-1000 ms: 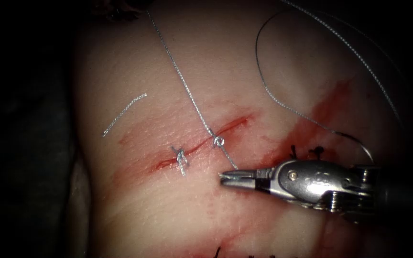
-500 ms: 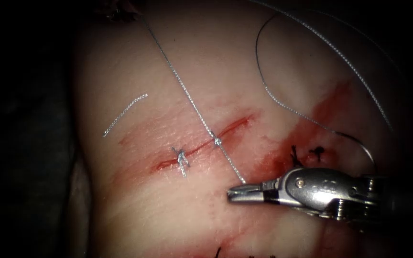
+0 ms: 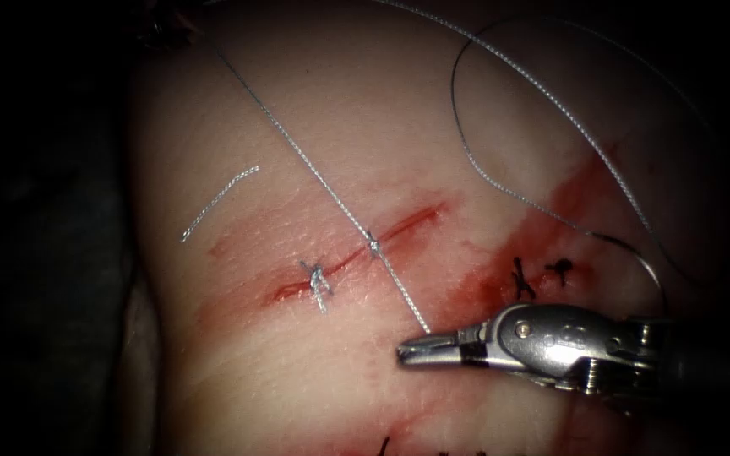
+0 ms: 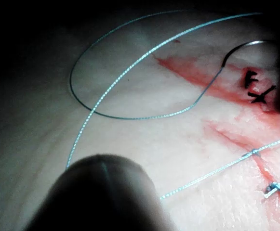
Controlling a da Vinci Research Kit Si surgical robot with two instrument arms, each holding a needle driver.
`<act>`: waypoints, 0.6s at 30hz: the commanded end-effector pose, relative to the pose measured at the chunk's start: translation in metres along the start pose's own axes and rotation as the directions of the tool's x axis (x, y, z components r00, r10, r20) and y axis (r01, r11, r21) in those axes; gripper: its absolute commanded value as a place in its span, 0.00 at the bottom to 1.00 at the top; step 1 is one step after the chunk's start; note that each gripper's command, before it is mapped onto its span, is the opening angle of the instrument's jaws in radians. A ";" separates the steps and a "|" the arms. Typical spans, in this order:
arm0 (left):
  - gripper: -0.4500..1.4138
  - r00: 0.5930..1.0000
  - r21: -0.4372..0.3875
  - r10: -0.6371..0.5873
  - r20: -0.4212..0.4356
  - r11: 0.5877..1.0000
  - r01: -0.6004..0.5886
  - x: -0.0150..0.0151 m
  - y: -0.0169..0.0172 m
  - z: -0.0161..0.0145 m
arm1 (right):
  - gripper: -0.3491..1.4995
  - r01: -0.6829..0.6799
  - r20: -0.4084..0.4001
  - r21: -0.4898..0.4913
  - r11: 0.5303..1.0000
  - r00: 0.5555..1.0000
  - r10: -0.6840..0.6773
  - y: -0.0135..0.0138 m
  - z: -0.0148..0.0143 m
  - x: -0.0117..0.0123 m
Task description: Wound Closure
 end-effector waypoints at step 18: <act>0.00 1.000 -0.002 -0.030 -0.003 1.000 0.030 0.0004 0.0000 0.0004 | 0.00 -0.123 0.008 -0.014 0.992 0.992 0.123 -0.0012 0.0010 -0.0017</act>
